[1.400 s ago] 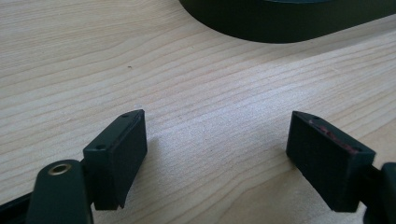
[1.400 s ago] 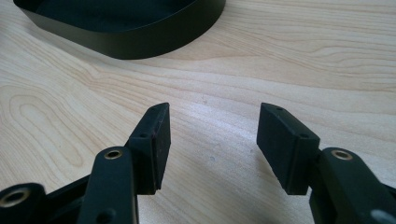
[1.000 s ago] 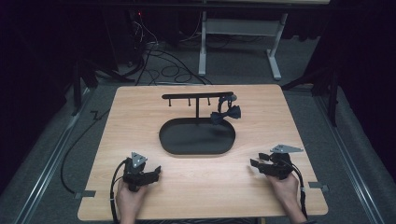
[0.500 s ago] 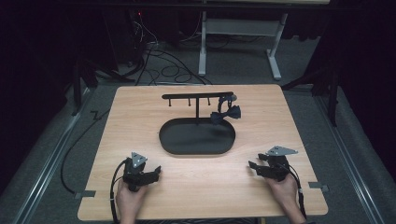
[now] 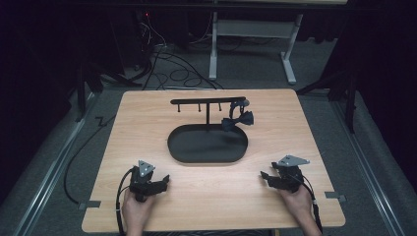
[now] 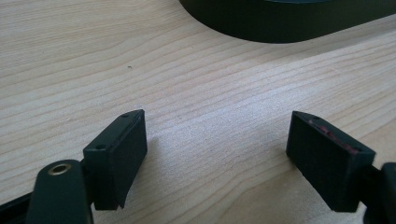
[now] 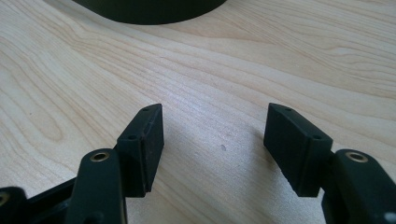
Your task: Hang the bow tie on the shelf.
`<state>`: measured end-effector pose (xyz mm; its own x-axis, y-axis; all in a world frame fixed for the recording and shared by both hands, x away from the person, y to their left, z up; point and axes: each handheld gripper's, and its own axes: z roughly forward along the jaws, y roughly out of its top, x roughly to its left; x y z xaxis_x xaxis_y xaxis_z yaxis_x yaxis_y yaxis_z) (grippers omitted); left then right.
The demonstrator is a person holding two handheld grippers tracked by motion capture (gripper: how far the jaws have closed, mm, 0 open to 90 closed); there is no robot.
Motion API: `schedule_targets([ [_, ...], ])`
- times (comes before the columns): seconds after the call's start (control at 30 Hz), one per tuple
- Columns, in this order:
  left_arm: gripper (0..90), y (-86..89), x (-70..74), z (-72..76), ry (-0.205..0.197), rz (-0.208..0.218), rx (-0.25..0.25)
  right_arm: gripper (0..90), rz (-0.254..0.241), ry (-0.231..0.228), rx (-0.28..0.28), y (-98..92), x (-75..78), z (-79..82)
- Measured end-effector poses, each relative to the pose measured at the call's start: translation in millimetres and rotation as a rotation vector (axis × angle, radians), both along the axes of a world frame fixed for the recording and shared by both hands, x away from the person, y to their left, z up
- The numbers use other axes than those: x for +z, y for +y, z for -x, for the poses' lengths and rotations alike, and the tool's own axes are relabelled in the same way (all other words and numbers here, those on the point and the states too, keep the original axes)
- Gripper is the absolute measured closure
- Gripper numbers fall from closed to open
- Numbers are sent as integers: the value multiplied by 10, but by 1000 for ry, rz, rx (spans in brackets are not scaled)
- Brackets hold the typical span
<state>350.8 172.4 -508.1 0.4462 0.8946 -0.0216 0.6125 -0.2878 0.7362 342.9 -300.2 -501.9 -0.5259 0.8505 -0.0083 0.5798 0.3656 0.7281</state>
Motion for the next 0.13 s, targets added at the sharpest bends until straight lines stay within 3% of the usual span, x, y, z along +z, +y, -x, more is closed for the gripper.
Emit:
schedule_targets([
  [0.13,206,1,0,0,0,0,0,388,-4,3,-2,0,0,1],
])
